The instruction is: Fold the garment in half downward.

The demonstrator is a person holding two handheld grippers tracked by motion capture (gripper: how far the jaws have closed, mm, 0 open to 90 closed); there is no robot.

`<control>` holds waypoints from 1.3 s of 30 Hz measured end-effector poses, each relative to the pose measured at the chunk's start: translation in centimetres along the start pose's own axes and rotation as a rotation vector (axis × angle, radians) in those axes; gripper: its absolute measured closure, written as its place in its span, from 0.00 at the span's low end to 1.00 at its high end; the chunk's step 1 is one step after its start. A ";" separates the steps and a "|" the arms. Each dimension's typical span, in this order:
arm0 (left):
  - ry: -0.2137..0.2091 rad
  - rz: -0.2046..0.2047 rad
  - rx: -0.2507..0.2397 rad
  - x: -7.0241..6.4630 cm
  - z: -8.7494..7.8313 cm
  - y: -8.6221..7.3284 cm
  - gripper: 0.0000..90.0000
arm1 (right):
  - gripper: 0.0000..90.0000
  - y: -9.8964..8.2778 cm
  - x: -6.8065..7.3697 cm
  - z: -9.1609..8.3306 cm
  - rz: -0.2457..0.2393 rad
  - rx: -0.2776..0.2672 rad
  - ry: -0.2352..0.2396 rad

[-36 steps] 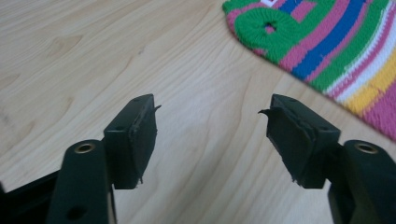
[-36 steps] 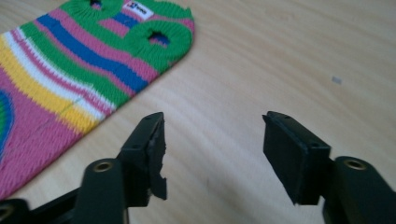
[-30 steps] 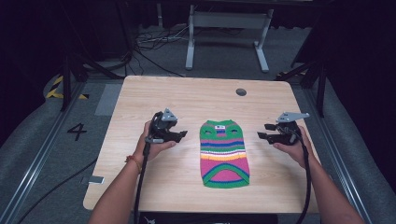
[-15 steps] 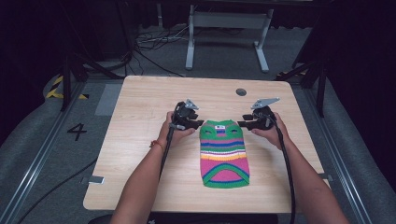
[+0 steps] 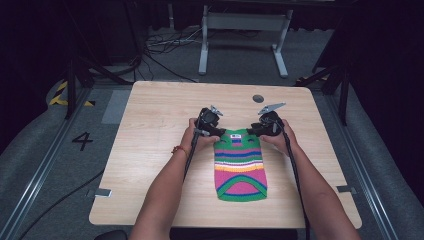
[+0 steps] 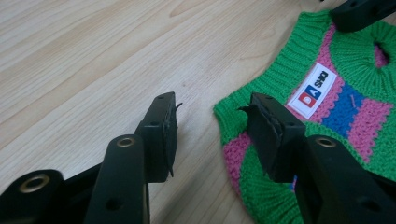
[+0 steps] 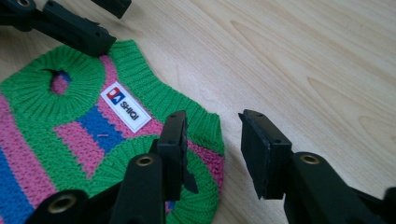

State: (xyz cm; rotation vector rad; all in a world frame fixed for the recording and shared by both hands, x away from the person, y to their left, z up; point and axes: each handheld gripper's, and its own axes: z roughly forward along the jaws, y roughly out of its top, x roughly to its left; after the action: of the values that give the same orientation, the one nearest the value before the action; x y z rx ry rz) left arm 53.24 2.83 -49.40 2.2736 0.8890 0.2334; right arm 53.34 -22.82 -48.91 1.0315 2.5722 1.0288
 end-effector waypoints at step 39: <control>0.051 0.088 -0.072 0.6 -1.4 3.4 0.94 | 0.96 2.0 -0.4 -2.3 0.008 -0.165 -0.005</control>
State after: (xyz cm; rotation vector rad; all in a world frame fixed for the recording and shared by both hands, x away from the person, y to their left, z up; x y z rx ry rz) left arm 54.96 2.12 -46.23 2.2507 0.7942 0.3584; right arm 53.74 -23.27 -45.93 1.0013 2.4320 1.2153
